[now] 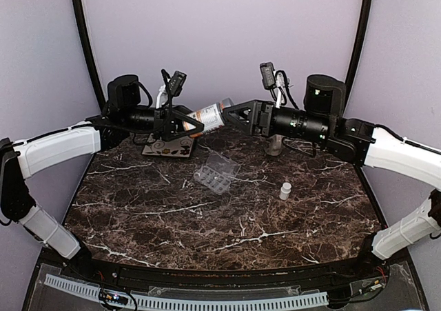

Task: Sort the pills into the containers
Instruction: Screw the lid of the pill bottle onto the pill bottle.

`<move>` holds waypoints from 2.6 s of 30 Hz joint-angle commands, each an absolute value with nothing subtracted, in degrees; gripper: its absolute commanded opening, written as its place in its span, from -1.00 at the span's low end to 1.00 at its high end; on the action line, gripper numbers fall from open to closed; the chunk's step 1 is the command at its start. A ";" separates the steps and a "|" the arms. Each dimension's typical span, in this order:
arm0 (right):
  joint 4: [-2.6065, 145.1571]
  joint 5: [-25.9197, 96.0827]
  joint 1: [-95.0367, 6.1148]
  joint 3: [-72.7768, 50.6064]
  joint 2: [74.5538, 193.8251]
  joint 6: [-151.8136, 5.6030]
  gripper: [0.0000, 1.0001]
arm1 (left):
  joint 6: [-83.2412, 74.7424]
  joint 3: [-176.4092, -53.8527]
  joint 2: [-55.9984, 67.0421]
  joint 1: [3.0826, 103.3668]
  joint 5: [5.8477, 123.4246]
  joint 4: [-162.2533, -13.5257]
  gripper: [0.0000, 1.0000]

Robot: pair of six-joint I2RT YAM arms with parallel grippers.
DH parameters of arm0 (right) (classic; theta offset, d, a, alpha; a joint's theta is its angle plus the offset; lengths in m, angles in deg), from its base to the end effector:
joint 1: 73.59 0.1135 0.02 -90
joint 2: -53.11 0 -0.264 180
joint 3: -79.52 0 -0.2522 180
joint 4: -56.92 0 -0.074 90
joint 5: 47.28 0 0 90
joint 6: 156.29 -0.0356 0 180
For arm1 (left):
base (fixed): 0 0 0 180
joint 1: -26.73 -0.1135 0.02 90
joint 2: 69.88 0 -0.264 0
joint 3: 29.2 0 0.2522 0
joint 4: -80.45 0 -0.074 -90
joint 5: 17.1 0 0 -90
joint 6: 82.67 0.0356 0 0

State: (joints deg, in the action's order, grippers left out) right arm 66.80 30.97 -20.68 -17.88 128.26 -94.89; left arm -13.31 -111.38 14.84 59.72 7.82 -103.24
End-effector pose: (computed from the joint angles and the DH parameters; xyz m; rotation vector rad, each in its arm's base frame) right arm 0.1819 0.2526 0.3968 -0.5395 1.6815 1.2366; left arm 0.2648 -0.2104 0.3670 1.1441 1.4009 -1.5608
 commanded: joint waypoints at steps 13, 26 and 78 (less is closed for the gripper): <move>62.48 27.72 -21.65 -15.09 129.56 -96.70 0.43 | -14.96 -114.00 15.08 59.41 4.42 -106.08 -1.00; 61.91 25.87 -21.91 -14.82 130.28 -97.60 -0.17 | -17.19 -114.49 15.80 59.42 3.70 -108.57 -1.00; 70.34 27.18 -19.45 -6.96 139.66 -105.09 -0.84 | 13.23 -113.79 7.07 70.58 37.90 -96.92 -1.00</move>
